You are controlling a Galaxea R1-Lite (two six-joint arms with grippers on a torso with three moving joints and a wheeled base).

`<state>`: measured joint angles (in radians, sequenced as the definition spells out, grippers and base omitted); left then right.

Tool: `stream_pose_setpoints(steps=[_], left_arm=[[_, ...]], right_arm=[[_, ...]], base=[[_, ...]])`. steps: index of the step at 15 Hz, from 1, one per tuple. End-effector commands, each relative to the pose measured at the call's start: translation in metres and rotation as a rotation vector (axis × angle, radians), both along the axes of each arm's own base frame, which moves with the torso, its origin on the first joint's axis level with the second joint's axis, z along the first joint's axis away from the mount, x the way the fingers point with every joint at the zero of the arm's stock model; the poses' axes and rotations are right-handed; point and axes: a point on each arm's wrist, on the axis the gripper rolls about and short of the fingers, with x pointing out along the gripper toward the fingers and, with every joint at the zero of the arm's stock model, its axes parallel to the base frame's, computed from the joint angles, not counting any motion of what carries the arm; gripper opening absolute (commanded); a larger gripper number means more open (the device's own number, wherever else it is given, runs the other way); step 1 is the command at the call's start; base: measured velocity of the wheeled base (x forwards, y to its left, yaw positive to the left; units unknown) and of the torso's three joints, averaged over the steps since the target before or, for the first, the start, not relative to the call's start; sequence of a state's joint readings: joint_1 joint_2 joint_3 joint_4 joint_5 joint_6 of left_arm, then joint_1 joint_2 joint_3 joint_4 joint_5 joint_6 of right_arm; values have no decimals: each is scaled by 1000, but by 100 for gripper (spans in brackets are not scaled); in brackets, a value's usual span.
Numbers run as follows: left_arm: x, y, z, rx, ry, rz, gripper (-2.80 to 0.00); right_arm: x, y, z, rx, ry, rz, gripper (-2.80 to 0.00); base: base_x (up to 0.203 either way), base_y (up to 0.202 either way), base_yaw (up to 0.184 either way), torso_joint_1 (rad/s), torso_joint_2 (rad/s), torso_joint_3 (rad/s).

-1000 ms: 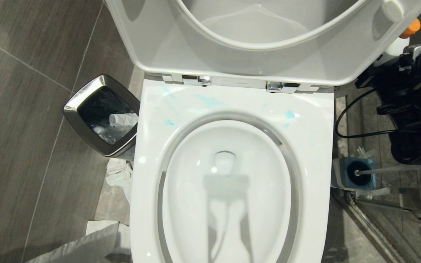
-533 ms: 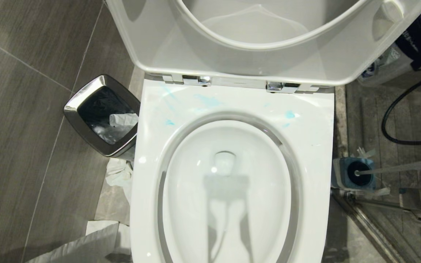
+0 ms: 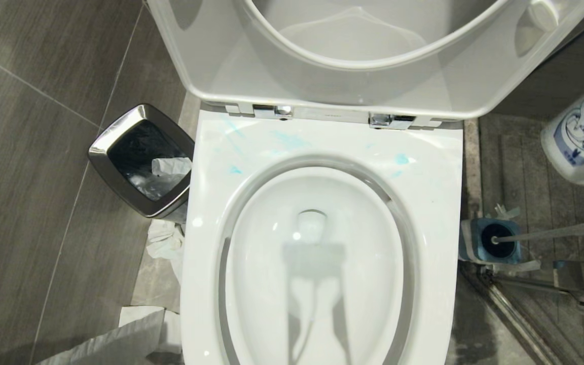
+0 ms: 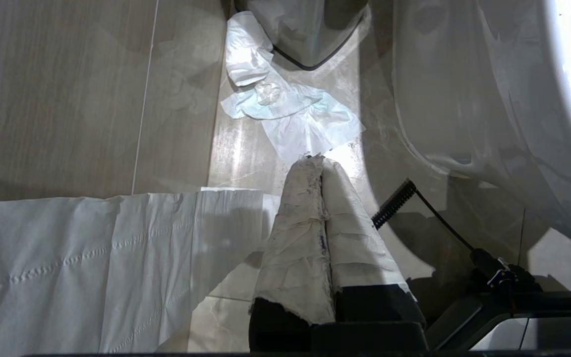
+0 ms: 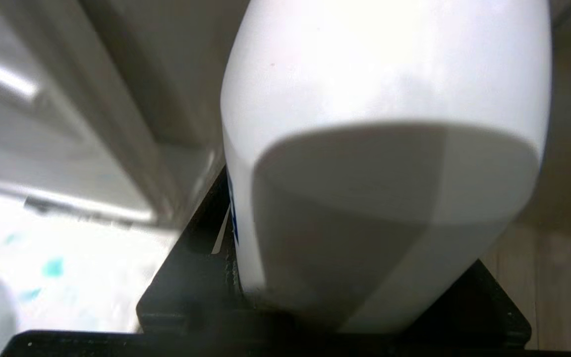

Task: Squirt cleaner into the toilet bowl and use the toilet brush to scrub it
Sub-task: Pour in the cleaning agent

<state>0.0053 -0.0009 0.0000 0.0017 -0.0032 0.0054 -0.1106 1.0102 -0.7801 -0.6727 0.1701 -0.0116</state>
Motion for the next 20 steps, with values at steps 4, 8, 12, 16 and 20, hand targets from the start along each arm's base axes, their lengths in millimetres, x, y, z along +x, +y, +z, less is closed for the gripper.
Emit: stream_pose_setpoints(steps=[4,8,12,16,20], left_arm=[[0,0,0,1,2,1,-280],[0,0,0,1,2,1,-280],[0,0,0,2,2,1,-280],[0,0,0,1,2,1,-280],[0,0,0,1,2,1,-280]], right_arm=[[-23,0,-8,52,68,-71,-280],[-23,-1,-4,7,122,-147,-280],[-16,-2,6,-65,120,-206,-280],[-14,-3,13,-94,105,-231,-280],[-16,-2,14,-124,98,-238,-280]], base=[[0,0,0,0,0,0],[0,0,0,0,0,0],[0,0,0,0,0,0],[0,0,0,0,-1,16],[0,0,0,3,3,159]])
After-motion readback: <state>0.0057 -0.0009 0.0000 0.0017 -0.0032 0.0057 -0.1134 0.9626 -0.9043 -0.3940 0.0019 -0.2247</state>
